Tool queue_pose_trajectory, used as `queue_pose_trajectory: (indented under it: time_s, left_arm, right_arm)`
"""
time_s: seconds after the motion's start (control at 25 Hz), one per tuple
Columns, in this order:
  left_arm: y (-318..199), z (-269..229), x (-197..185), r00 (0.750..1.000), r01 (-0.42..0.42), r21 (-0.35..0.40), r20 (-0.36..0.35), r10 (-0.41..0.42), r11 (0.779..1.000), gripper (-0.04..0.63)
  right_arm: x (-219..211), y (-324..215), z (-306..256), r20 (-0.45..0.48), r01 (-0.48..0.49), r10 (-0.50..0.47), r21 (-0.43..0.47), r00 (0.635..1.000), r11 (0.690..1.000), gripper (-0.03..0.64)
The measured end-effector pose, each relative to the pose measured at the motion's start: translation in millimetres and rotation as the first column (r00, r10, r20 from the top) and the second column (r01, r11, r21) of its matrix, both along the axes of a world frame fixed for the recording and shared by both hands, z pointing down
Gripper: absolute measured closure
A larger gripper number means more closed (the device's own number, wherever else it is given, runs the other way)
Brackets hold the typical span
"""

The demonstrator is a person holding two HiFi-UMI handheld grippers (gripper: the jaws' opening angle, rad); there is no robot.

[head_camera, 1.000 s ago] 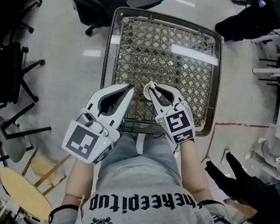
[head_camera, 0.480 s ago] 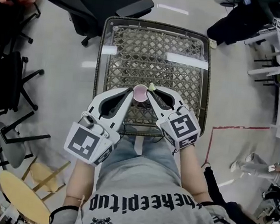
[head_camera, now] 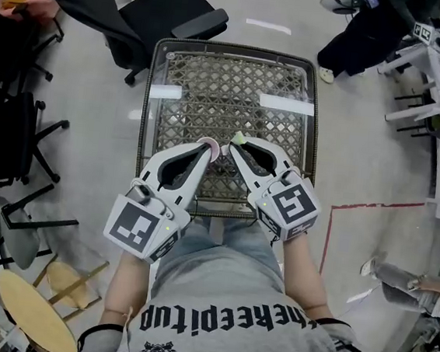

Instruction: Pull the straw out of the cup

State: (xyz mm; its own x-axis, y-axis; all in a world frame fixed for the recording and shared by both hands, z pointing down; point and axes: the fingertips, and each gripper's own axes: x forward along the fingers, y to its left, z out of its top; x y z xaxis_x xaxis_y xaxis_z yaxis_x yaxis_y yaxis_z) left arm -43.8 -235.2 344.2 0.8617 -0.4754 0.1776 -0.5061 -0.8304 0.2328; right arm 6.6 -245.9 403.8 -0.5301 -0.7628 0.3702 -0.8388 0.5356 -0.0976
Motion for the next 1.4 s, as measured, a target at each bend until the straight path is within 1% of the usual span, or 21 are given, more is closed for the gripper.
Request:
queue_pose_trajectory:
  time_s: [0.2, 0.32, 0.44, 0.6, 0.76, 0.84, 0.92, 1.08, 1.24, 1.4]
  left_arm:
    - [2, -11, 15, 0.999, 0.025, 0.049, -0.027, -0.024, 0.998, 0.569]
    - [12, -8, 24, 1.000, 0.018, 0.021, 0.002, -0.018, 1.000, 0.569]
    - [18, -12, 36, 1.000, 0.027, 0.039, -0.007, -0.027, 0.999, 0.569]
    - [28, -13, 49, 0.999, 0.034, 0.035, 0.009, -0.034, 0.999, 0.569]
    - [26, -21, 54, 0.997, 0.076, 0.077, -0.023, -0.075, 0.994, 0.569]
    - [29, -21, 58, 0.996, 0.089, 0.075, -0.020, -0.088, 0.993, 0.569]
    - [36, -22, 65, 0.997, 0.083, 0.076, -0.015, -0.082, 0.994, 0.569]
    - [42, -27, 73, 0.995, 0.103, 0.105, -0.031, -0.100, 0.989, 0.569]
    - [47, -26, 73, 0.993, 0.115, 0.095, -0.018, -0.113, 0.989, 0.569]
    - [52, -29, 82, 0.990, 0.139, 0.119, -0.027, -0.136, 0.983, 0.569]
  right_arm:
    - [13, 6, -14, 0.026, 0.012, -0.013, 0.027, 1.000, 1.000, 0.557]
    - [21, 14, -21, 0.047, 0.024, -0.026, 0.040, 0.999, 0.999, 0.557]
    - [30, 21, -31, 0.073, 0.033, -0.037, 0.056, 0.997, 0.998, 0.557]
    - [43, 29, -46, 0.104, 0.045, -0.054, 0.085, 0.993, 0.995, 0.557]
    - [48, 34, -57, 0.119, 0.061, -0.074, 0.112, 0.990, 0.992, 0.557]
    - [51, 37, -62, 0.127, 0.070, -0.086, 0.124, 0.988, 0.990, 0.555]
    - [56, 42, -67, 0.134, 0.079, -0.097, 0.134, 0.986, 0.988, 0.555]
    - [61, 49, -73, 0.145, 0.101, -0.123, 0.154, 0.982, 0.983, 0.555]
    - [60, 52, -77, 0.153, 0.121, -0.147, 0.171, 0.977, 0.978, 0.555]
    - [70, 58, -82, 0.165, 0.136, -0.169, 0.191, 0.972, 0.972, 0.555]
